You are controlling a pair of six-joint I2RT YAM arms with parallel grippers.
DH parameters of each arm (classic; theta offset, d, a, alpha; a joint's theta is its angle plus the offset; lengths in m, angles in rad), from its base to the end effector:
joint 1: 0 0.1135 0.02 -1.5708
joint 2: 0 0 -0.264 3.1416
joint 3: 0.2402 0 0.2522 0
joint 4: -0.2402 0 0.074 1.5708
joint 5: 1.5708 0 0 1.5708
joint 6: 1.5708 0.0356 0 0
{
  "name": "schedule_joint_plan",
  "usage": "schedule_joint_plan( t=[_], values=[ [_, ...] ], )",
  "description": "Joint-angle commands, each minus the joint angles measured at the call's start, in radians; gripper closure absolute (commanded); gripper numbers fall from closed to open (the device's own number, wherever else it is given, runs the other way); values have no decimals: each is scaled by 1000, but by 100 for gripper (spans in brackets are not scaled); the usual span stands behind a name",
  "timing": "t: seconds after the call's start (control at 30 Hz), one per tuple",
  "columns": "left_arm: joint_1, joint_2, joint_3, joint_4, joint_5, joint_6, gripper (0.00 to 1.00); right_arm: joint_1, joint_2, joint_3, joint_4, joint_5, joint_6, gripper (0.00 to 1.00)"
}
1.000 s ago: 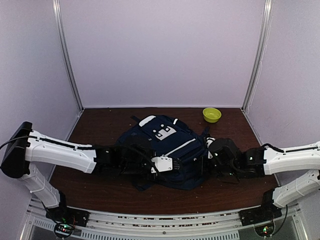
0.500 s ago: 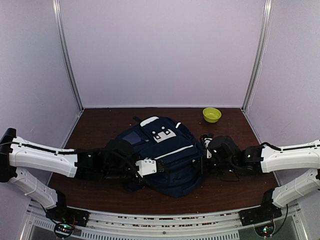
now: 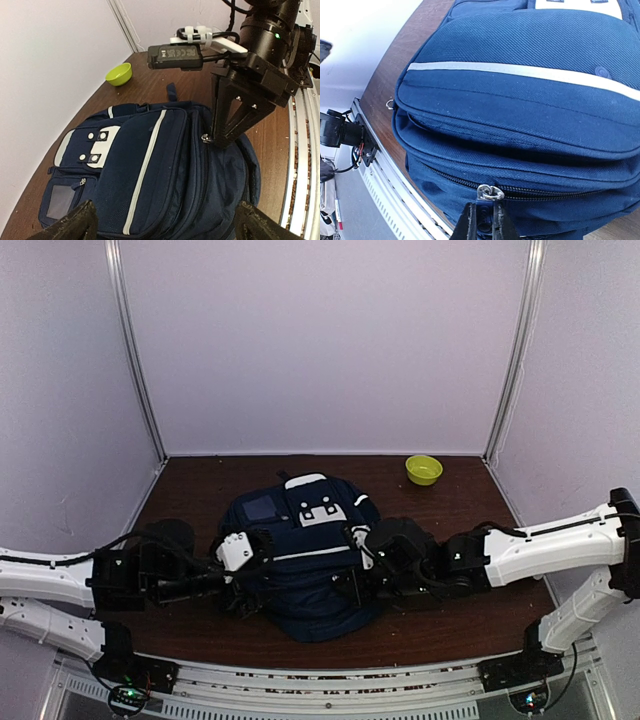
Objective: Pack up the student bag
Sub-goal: Zip the second largest pocket of the bag, then pick up the second largest pocket of the bag from the student bag.
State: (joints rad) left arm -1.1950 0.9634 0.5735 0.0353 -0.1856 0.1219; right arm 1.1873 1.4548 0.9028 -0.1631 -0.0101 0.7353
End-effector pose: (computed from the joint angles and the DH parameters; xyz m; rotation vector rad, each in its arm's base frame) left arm 0.0872 -0.2031 0.2548 1.0948 1.6219 -0.5386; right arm 0.1165 0.2897 0.2265 -0.5654 2.4334 0.9413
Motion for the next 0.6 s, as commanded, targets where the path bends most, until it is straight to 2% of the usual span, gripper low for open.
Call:
schedule_joint_plan(
  t=[0.0, 0.1, 0.17, 0.23, 0.33, 0.47, 0.57],
  values=[
    [2, 70, 129, -85, 30, -35, 5, 3, -12, 36, 33, 32, -10, 100],
    [-2, 190, 253, -207, 141, -14, 18, 3, -32, 20, 19, 61, -19, 100],
    [-9, 245, 302, -244, 181, -12, 20, 3, -45, 17, 1, 75, -22, 100],
    [-11, 280, 318, -245, 202, -19, 21, 3, -58, 3, -1, 83, -21, 100],
    [-12, 322, 312, -240, 232, -11, 29, 0, -73, -17, 8, 84, -13, 100],
    [-25, 347, 265, -200, 174, 27, 34, -6, -83, -39, 27, 83, -3, 100],
    [-28, 366, 253, -183, 121, 46, 42, -11, -81, -44, 42, 74, 1, 100]
  ],
)
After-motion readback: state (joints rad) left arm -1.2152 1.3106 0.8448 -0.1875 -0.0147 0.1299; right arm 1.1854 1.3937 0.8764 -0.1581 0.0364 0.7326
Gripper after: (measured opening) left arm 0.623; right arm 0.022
